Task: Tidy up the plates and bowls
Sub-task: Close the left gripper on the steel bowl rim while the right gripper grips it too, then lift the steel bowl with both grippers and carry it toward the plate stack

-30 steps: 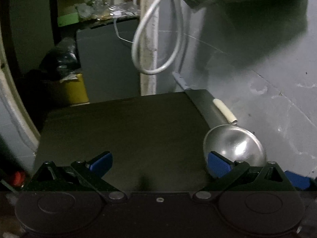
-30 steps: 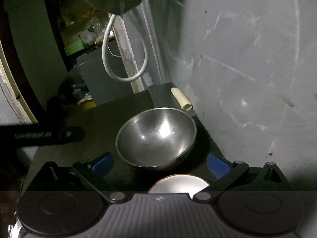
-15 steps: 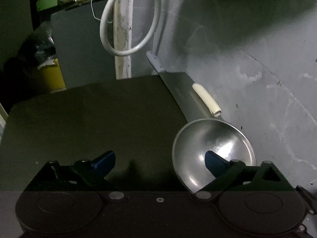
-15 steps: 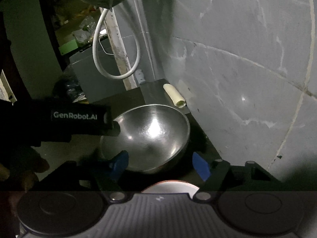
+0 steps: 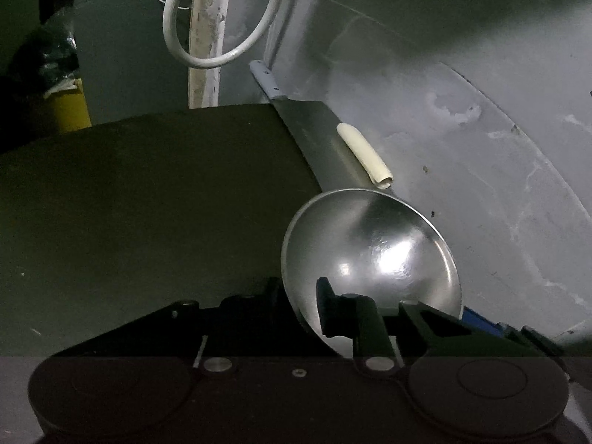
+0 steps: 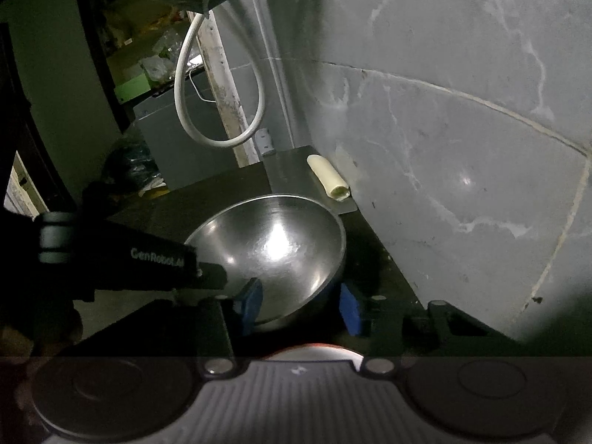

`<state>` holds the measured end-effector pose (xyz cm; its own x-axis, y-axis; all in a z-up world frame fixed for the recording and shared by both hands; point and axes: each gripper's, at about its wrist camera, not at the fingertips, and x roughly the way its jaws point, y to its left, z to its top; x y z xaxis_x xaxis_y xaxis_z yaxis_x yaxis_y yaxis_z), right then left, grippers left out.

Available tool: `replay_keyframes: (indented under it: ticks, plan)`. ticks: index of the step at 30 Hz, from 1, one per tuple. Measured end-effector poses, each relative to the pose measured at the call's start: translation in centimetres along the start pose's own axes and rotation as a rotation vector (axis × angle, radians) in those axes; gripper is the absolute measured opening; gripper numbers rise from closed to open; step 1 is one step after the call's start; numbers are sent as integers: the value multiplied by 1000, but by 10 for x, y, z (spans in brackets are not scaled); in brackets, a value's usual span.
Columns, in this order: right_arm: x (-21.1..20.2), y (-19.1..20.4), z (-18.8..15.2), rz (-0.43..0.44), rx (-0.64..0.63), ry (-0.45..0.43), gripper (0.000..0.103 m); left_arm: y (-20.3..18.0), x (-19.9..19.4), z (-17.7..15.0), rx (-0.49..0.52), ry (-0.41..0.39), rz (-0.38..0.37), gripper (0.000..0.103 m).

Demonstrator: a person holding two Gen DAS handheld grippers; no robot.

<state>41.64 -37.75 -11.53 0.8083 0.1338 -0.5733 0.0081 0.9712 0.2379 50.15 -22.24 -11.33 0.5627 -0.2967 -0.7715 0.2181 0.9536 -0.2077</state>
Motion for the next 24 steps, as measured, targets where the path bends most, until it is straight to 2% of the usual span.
replay_keyframes:
  ticks: [6, 13, 18, 24]
  plan:
    - [-16, 2, 4, 39, 8, -49, 44, 4, -27, -3, 8, -72, -17, 19]
    - [-74, 27, 5, 65, -31, -149, 44, 6, -98, -18, 31, -186, -37, 19]
    - [-132, 50, -11, 84, -62, -170, 44, 8, -159, -50, 31, -230, -52, 19]
    - [-201, 75, -50, 118, -83, -143, 44, 17, -226, -114, 10, -227, -59, 20]
